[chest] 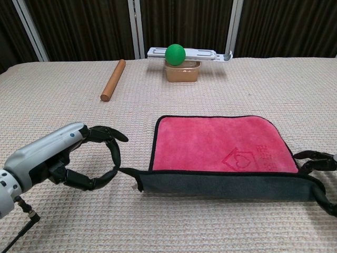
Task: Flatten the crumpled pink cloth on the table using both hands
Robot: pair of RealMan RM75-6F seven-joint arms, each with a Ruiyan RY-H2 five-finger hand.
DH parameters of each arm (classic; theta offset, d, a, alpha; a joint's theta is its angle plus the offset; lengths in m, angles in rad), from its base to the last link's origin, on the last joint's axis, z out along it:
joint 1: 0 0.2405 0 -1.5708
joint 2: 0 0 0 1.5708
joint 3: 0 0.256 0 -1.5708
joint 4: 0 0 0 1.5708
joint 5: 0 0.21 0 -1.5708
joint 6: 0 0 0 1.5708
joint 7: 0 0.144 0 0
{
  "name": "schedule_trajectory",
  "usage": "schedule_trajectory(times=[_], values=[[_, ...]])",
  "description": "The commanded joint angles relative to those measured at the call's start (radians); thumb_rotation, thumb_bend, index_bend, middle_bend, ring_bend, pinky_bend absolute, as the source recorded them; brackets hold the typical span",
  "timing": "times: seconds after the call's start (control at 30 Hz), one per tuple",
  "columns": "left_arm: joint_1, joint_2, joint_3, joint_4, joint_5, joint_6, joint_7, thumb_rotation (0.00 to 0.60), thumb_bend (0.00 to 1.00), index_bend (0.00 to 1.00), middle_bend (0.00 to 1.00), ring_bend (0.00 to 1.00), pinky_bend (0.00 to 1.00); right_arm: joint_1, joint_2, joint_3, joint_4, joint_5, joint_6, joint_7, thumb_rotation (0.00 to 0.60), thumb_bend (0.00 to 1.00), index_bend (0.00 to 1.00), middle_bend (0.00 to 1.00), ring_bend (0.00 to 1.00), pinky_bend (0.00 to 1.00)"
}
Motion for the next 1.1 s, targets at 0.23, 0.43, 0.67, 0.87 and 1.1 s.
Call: schedule_trajectory(times=[0.23,0.43,0.67,0.87,1.1], values=[[-0.008,0.062,0.000,-0.051,-0.030,-0.078,0.009,0.600,0.34,0.33,0.10,0.00,0.00,-0.004,0.058,-0.019,-0.035,-0.022,-0.034,0.009,0.600,0.42,0.00,0.00,0.00,0.00],[0.012,0.140,-0.005,-0.107,-0.007,-0.057,-0.001,0.600,0.31,0.29,0.10,0.00,0.00,-0.022,0.105,-0.022,-0.079,-0.057,0.001,-0.002,0.600,0.40,0.00,0.00,0.00,0.00],[0.065,0.299,-0.006,-0.190,0.060,0.046,-0.003,0.600,0.24,0.27,0.10,0.00,0.00,-0.044,0.179,-0.003,-0.119,-0.109,0.069,0.012,0.600,0.39,0.00,0.00,0.00,0.00],[0.166,0.471,0.034,-0.176,0.143,0.223,0.158,0.600,0.14,0.20,0.07,0.00,0.00,-0.040,0.249,0.024,-0.088,-0.127,0.077,0.047,0.600,0.40,0.00,0.00,0.00,0.00],[0.294,0.558,0.055,-0.130,0.148,0.394,0.296,0.600,0.09,0.17,0.03,0.00,0.00,-0.049,0.281,0.049,-0.024,-0.145,0.109,0.051,0.600,0.37,0.00,0.00,0.00,0.00]])
